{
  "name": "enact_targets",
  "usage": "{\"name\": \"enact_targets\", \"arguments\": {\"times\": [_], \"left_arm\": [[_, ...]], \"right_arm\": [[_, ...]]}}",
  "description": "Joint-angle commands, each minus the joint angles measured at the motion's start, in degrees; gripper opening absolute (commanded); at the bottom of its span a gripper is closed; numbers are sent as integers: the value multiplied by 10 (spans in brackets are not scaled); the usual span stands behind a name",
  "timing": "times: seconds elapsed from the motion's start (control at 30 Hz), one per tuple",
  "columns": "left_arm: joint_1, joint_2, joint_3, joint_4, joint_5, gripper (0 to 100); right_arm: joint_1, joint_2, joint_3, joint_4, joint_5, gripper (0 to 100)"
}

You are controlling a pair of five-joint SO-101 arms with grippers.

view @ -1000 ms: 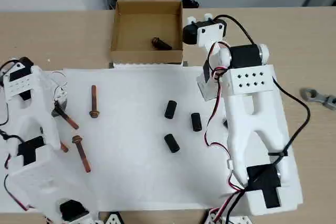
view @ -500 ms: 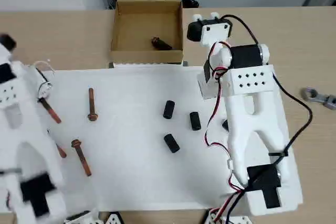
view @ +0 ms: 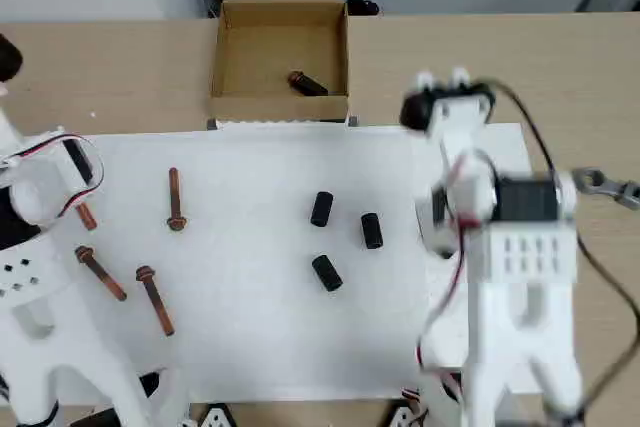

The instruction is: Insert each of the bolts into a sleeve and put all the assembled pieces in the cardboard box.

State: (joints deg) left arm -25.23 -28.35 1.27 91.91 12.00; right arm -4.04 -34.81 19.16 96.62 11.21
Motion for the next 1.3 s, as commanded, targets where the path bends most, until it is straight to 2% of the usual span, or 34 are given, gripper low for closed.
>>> {"name": "enact_targets", "arguments": {"times": [0.0,0.1,0.2,0.33,0.5,0.67,0.83,1.03,1.2,1.27], "left_arm": [[2,-25,-10,36,-11,5],[2,-25,-10,55,-9,5],[2,-26,-10,55,-8,5],[2,-26,-10,53,-8,5],[3,-25,-7,55,-11,5],[3,-23,-7,55,-11,5],[2,-23,25,54,-11,5],[-15,-26,41,41,-12,5],[-33,-26,41,40,-12,5],[-33,-26,41,40,-12,5]], "right_arm": [[10,-153,103,-2,59,2],[10,-214,123,-10,91,2],[12,-204,126,-31,127,3],[40,-129,126,-99,184,4],[73,7,91,-97,261,6],[113,25,76,-107,338,80],[109,15,114,-172,367,89],[69,18,215,-255,390,99],[32,13,244,-270,380,190],[31,13,243,-270,378,181]]}}
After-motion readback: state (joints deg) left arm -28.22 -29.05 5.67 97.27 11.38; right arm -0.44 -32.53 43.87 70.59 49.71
